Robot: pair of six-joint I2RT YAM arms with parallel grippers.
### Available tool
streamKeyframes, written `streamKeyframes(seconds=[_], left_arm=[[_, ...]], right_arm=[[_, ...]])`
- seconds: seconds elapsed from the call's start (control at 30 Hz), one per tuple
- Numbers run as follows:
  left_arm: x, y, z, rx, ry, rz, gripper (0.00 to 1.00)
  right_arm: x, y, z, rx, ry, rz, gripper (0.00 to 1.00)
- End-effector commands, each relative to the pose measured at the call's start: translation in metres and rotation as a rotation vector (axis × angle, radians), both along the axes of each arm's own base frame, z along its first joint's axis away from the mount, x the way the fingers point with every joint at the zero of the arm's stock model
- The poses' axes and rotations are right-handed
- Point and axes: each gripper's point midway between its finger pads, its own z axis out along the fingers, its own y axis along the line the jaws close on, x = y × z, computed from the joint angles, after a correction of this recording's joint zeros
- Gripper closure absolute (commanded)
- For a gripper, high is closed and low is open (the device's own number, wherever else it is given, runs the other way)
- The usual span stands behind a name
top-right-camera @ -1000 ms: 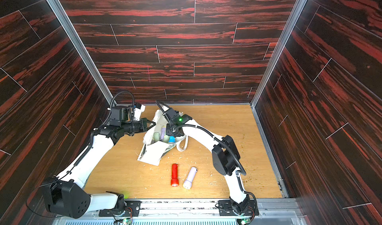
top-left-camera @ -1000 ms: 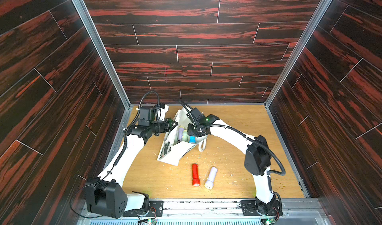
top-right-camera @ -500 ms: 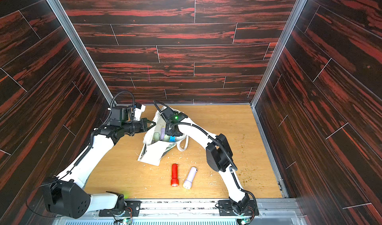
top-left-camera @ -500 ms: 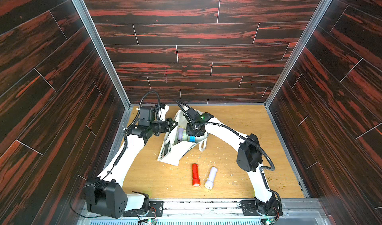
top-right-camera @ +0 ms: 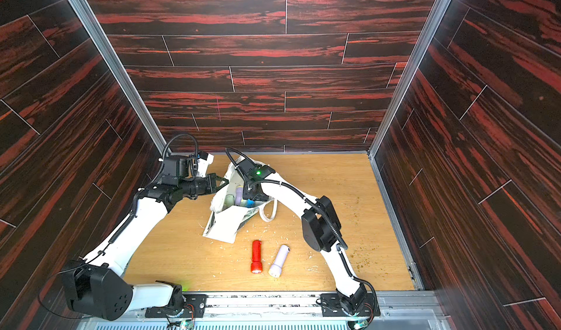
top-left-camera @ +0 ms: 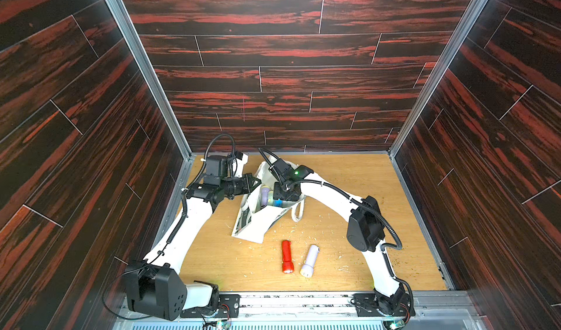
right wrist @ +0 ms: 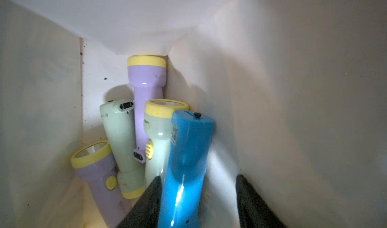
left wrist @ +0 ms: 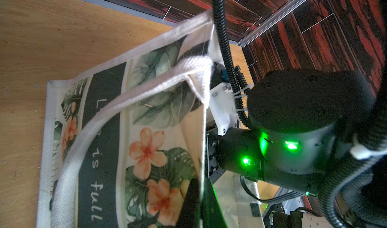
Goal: Put the flashlights into the tote bags
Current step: Place the flashlight in the canvas bag, then pick up the flashlight from the center of the board.
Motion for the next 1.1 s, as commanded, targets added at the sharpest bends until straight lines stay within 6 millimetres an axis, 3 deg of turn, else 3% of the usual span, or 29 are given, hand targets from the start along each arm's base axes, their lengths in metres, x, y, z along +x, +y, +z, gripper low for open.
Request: streamKeyframes(seconds=[0.0, 0.13, 0.4, 0.57, 0.67, 0.77, 1.07], left_arm=[[-0.002, -0.001, 0.019, 0.002, -0.052, -0.018, 1.0], [-0.002, 0.002, 0.017, 0.022, -0.05, -0.001, 1.0], [0.006, 0.026, 0.004, 0.149, -0.029, 0.113, 1.0], [0.01, 0.041, -0.001, 0.213, -0.023, 0.183, 1.0], [0.012, 0.055, -0.004, 0.268, -0.022, 0.249, 1.0], [0.014, 0.074, -0.004, 0.319, -0.025, 0.329, 1.0], [0.014, 0.114, 0.003, 0.391, -0.053, 0.513, 1.0]], right_arm=[[0.0, -0.009, 0.025, 0.012, -0.019, -0.012, 0.37], [0.004, -0.002, 0.065, 0.082, -0.091, 0.015, 0.31], [-0.005, -0.001, 0.183, 0.253, -0.367, 0.135, 0.29], [-0.02, -0.024, 0.218, 0.282, -0.481, 0.134, 0.31], [-0.031, -0.044, 0.221, 0.285, -0.506, 0.103, 0.32], [-0.041, -0.062, 0.209, 0.264, -0.5, 0.076, 0.35], [-0.086, -0.106, 0.131, 0.17, -0.312, -0.035, 0.4]])
